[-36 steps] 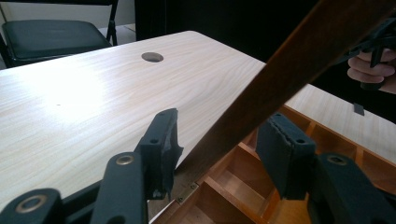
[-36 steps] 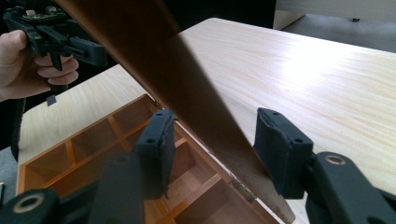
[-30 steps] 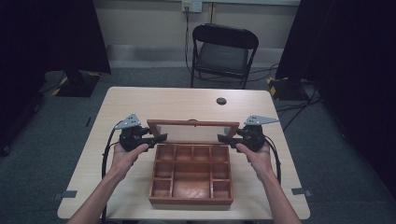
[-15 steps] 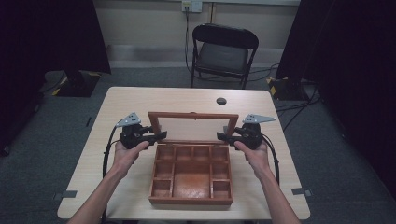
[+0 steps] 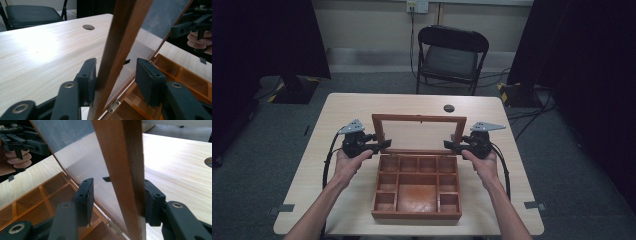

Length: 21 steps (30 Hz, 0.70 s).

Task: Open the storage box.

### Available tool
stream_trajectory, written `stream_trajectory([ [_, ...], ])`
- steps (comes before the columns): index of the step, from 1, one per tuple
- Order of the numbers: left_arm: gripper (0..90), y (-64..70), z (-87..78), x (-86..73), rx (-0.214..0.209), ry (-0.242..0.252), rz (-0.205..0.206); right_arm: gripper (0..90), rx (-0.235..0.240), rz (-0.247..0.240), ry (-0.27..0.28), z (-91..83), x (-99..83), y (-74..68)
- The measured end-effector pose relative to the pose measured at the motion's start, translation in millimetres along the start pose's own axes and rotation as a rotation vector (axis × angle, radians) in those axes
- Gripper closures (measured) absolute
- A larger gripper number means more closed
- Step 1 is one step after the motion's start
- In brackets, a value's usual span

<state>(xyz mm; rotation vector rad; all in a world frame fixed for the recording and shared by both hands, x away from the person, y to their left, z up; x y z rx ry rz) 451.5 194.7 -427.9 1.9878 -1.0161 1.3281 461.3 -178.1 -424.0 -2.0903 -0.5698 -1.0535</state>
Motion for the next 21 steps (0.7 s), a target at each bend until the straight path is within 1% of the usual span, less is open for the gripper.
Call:
stream_trajectory([
  [7, 50.0, -2.8, 4.0, -2.1, 0.002, -0.011, -0.007, 50.3, -0.002, 0.004, 0.006, 2.3, 1.3, 2.8],
  [10, 47.6, -3.5, 6.5, -3.6, -0.008, -0.01, -0.01, 50.4, -0.002, 0.008, 0.013, 3.5, 1.1, 4.2],
  [16, 46.3, -4.6, 9.7, -4.7, 0.009, -0.009, -0.018, 49.0, -0.004, 0.018, 0.021, 6.3, 0.5, 6.7],
  [21, 46.4, -6.4, 15.2, -8.4, 0.013, -0.031, -0.022, 47.1, -0.005, 0.018, 0.025, 8.5, -0.5, 8.3],
])
Point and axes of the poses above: each handheld gripper's, and its own axes: z roughly forward along the jaws, x roughly out of its top, y roughly to its right, the point moved 2 cm from there along z, roughly forward along the jaws, and after that the axes turned 11 degrees about z, right-handed, at the moved point
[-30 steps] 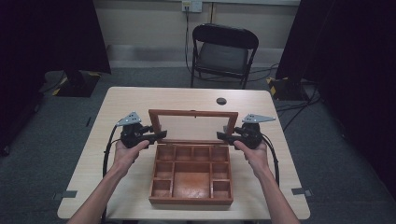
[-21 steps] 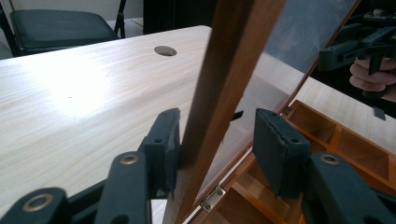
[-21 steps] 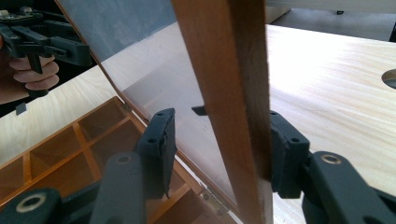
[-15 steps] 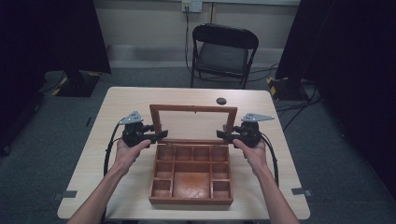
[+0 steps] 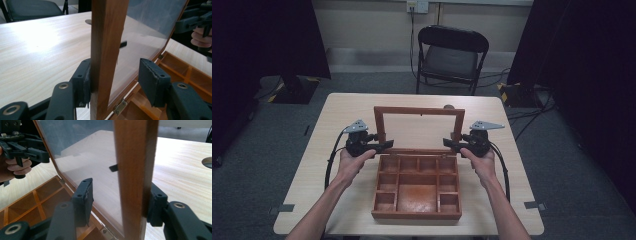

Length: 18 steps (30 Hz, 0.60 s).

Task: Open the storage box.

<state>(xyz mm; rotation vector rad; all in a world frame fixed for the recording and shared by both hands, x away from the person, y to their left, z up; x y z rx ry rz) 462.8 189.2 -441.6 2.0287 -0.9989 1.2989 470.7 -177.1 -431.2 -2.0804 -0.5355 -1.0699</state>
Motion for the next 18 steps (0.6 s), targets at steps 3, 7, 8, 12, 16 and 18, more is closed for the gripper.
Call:
stream_trajectory([
  [3, 46.6, -1.1, 2.5, -1.2, 0.003, -0.001, -0.005, 46.4, -0.004, 0.002, 0.006, 1.3, 0.0, 1.0],
  [7, 51.2, -4.2, 2.6, -3.0, 0.01, 0.012, -0.024, 45.4, -0.009, 0.002, -0.005, 3.6, -1.8, 2.7],
  [8, 52.2, -5.6, 2.3, -3.5, 0.006, 0.01, -0.028, 45.5, -0.009, 0.002, -0.008, 4.0, -2.4, 3.5],
  [12, 54.0, -7.6, 4.8, -4.3, 0.017, 0.017, -0.036, 45.8, -0.014, 0.007, -0.009, 6.1, -4.9, 6.3],
  [16, 53.1, -8.9, 6.6, -4.6, 0.016, 0.015, -0.043, 47.2, -0.024, 0.016, -0.005, 8.0, -6.1, 9.0],
  [18, 52.9, -9.0, 7.4, -5.0, 0.018, 0.017, -0.048, 47.6, -0.028, 0.019, -0.003, 8.6, -6.2, 9.9],
])
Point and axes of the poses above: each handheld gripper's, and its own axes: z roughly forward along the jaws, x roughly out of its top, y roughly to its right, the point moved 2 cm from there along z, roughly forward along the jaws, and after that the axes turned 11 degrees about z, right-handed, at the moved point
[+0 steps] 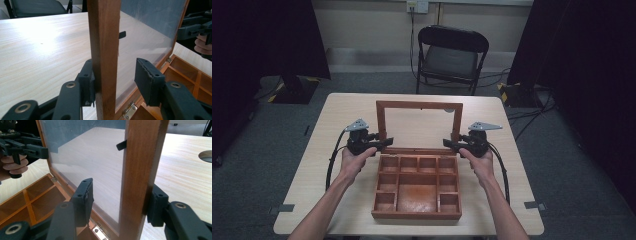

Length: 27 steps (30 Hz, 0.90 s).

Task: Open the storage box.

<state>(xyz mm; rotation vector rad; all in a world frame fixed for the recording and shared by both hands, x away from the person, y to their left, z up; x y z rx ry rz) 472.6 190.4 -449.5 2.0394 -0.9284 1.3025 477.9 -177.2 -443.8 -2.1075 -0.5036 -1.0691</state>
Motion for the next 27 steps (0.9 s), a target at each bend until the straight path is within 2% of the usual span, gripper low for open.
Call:
stream_trajectory([
  [6, 51.2, -1.6, 1.5, -1.3, -0.002, -0.014, 0.0, 47.9, -0.009, 0.005, 0.003, 0.8, -1.0, 2.2],
  [21, 50.3, -7.7, 5.3, -11.0, 0.008, -0.022, -0.042, 46.6, -0.034, 0.031, -0.003, 4.8, -2.3, 10.1],
  [27, 47.0, -8.7, 9.7, -13.2, 0.008, -0.046, -0.047, 46.4, -0.044, 0.051, 0.004, 9.2, -3.9, 13.4],
])
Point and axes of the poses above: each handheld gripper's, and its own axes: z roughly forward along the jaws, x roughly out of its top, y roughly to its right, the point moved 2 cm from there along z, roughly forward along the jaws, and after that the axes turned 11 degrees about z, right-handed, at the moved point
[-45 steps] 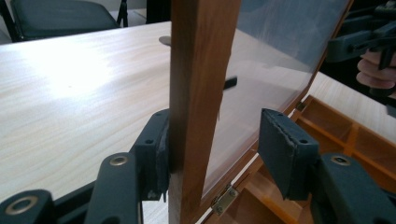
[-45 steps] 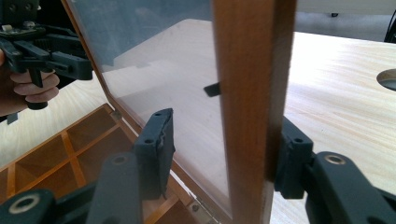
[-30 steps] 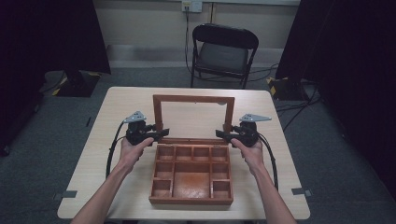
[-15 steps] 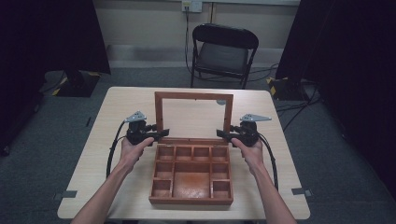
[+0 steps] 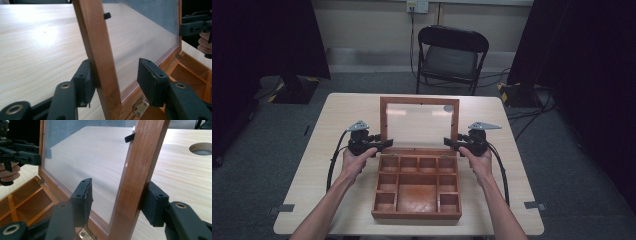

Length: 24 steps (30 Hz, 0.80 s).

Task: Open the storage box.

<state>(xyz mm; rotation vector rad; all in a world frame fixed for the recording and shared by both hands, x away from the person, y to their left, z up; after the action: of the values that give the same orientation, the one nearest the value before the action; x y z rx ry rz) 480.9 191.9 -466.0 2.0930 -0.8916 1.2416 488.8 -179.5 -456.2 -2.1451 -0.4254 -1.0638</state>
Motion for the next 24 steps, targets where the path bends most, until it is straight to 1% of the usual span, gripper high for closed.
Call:
stream_trajectory([
  [2, 46.4, -1.0, 1.2, -0.7, 0.0, -0.014, -0.001, 46.6, -0.001, 0.005, -0.001, 1.6, -0.5, 1.8],
  [3, 46.4, -1.5, 2.3, -1.4, -0.004, -0.012, -0.01, 46.5, -0.002, 0.01, -0.003, 2.4, -0.9, 2.5],
  [4, 46.1, -2.4, 3.2, -2.2, -0.008, -0.021, -0.013, 46.5, -0.006, 0.012, -0.006, 3.1, -1.2, 3.3],
  [6, 45.9, -3.9, 5.2, -3.7, -0.006, -0.04, -0.006, 46.4, -0.009, 0.017, -0.011, 4.6, -2.4, 4.9],
  [7, 45.8, -3.7, 6.8, -4.4, -0.006, -0.036, -0.016, 46.5, -0.014, 0.019, -0.013, 5.6, -3.1, 5.9],
  [8, 45.8, -4.6, 7.4, -5.3, -0.009, -0.043, -0.016, 46.5, -0.015, 0.019, -0.017, 6.2, -3.8, 6.9],
  [9, 45.6, -4.7, 8.2, -6.1, -0.001, -0.049, -0.022, 46.5, -0.018, 0.024, -0.019, 6.8, -4.6, 7.7],
  [11, 45.5, -5.4, 10.1, -7.7, -0.007, -0.05, -0.026, 45.9, -0.023, 0.029, -0.023, 7.8, -6.0, 9.4],
  [15, 45.3, -7.7, 11.6, -9.8, -0.019, -0.045, -0.048, 45.4, -0.016, 0.048, -0.021, 9.4, -7.9, 11.9],
  [16, 45.2, -7.9, 12.3, -10.2, -0.021, -0.04, -0.062, 45.1, -0.016, 0.053, -0.018, 10.1, -8.0, 12.3],
  [19, 44.8, -9.6, 13.3, -11.7, -0.032, -0.041, -0.08, 43.7, -0.018, 0.068, -0.012, 12.3, -8.1, 13.1],
  [22, 43.8, -10.5, 14.0, -12.7, -0.031, -0.051, -0.082, 42.5, -0.019, 0.077, -0.01, 14.8, -8.9, 14.4],
  [24, 43.7, -11.1, 14.8, -13.1, -0.041, -0.043, -0.091, 42.1, -0.02, 0.08, -0.01, 15.7, -9.4, 15.1],
])
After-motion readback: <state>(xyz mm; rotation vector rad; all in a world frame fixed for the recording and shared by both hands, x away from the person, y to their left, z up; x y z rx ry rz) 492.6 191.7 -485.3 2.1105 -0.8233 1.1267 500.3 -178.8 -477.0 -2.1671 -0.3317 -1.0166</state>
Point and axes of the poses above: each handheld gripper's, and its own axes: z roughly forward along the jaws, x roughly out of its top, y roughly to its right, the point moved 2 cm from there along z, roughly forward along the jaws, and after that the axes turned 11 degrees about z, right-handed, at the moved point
